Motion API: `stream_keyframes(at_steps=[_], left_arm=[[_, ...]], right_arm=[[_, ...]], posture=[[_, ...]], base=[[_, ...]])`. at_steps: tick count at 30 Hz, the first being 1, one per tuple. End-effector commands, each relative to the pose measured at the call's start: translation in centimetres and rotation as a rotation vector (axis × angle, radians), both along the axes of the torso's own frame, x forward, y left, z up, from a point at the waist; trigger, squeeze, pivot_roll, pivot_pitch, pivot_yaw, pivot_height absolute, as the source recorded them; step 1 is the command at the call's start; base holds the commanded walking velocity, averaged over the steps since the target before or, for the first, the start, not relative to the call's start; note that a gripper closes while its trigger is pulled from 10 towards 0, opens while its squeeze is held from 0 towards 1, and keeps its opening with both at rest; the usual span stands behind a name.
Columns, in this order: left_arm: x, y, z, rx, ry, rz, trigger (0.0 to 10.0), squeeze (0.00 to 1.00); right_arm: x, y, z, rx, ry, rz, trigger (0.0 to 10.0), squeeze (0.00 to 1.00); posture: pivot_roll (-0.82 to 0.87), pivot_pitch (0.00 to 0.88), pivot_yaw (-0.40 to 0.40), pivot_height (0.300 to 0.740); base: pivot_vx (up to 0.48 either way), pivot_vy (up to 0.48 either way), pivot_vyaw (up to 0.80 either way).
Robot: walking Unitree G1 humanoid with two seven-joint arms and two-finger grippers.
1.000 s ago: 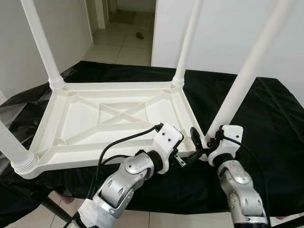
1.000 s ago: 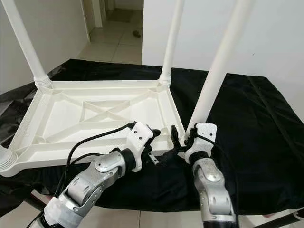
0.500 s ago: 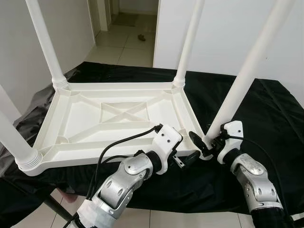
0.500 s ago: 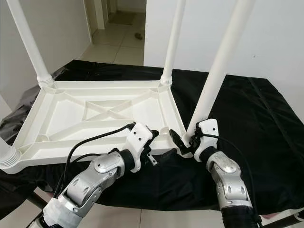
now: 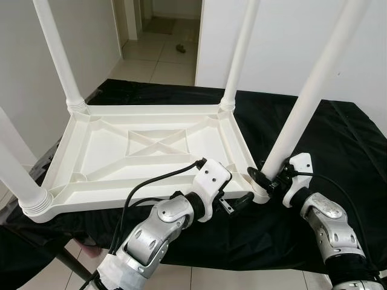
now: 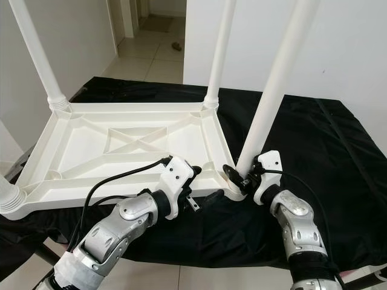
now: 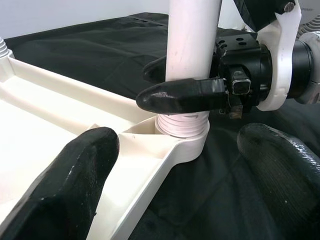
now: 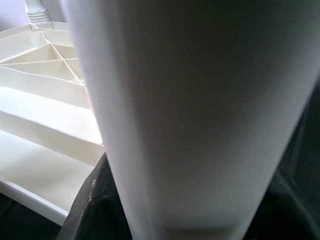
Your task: Building children table
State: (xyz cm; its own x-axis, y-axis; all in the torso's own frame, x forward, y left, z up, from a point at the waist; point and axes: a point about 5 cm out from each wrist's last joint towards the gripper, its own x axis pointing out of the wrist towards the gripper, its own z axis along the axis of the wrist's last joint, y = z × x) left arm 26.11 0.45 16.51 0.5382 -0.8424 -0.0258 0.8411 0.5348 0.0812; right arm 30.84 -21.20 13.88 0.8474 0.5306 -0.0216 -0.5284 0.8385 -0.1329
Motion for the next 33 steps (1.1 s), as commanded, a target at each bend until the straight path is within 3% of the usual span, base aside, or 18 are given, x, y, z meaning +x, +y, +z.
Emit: stream_keyframes(at_steps=[1,3,4,12,16,19,22,24,30,33], left_arm=[[-0.1,0.2,-0.4,0.025,0.010,-0.019,10.0,0.00],[-0.1,0.2,-0.5,0.026,0.012,-0.019,10.0,0.00],[0.0,0.2,-0.7,0.030,0.015,-0.014,10.0,0.00],[0.3,0.4,-1.4,0.044,0.005,0.018,10.0,0.00],[0.8,0.4,-1.6,0.039,0.005,0.049,10.0,0.00],[0.8,0.4,-1.6,0.040,0.003,0.052,10.0,0.00],[1.1,0.6,-1.8,0.051,-0.021,0.061,10.0,0.00],[1.1,0.6,-1.8,0.051,-0.021,0.061,10.0,0.00],[1.5,1.2,-2.3,0.049,0.005,0.035,10.0,0.00],[1.5,1.3,-2.3,0.047,0.010,0.035,10.0,0.00]], right_arm=[[-0.1,0.6,-0.7,0.004,0.029,0.010,0.0,0.00],[-0.2,0.7,-0.8,0.009,0.030,-0.001,0.0,0.00],[-0.2,0.8,-0.9,0.015,0.034,-0.031,10.0,0.00],[-0.4,1.5,-1.8,0.032,0.040,-0.154,10.0,0.00],[-0.6,3.5,-2.1,0.089,0.016,-0.282,10.0,0.00],[-0.7,3.7,-2.1,0.098,0.014,-0.294,10.0,0.00],[-1.3,4.3,-2.5,0.123,0.028,-0.445,10.0,0.00],[-1.3,4.3,-2.5,0.123,0.028,-0.445,10.0,0.00],[-2.6,5.4,-2.8,0.119,0.023,-0.651,10.0,0.00],[-2.9,5.8,-2.9,0.117,0.026,-0.684,10.0,0.00]], posture=[[0.02,0.025,-0.031,0.740],[0.02,0.025,-0.031,0.740],[0.02,0.025,-0.031,0.740],[0.02,0.026,-0.030,0.740],[0.01,0.030,-0.024,0.740],[0.01,0.030,-0.024,0.740],[0.00,0.031,-0.022,0.740],[0.00,0.031,-0.022,0.740],[-0.01,0.042,-0.015,0.740],[-0.01,0.044,-0.014,0.740]], base=[[0.000,0.000,0.00],[0.000,0.000,0.00],[0.000,0.000,0.00],[0.000,0.000,0.00],[0.000,0.000,0.00],[0.000,0.000,0.00],[0.000,0.000,0.00],[0.000,0.000,0.00],[0.000,0.000,0.00],[0.000,0.000,0.00]])
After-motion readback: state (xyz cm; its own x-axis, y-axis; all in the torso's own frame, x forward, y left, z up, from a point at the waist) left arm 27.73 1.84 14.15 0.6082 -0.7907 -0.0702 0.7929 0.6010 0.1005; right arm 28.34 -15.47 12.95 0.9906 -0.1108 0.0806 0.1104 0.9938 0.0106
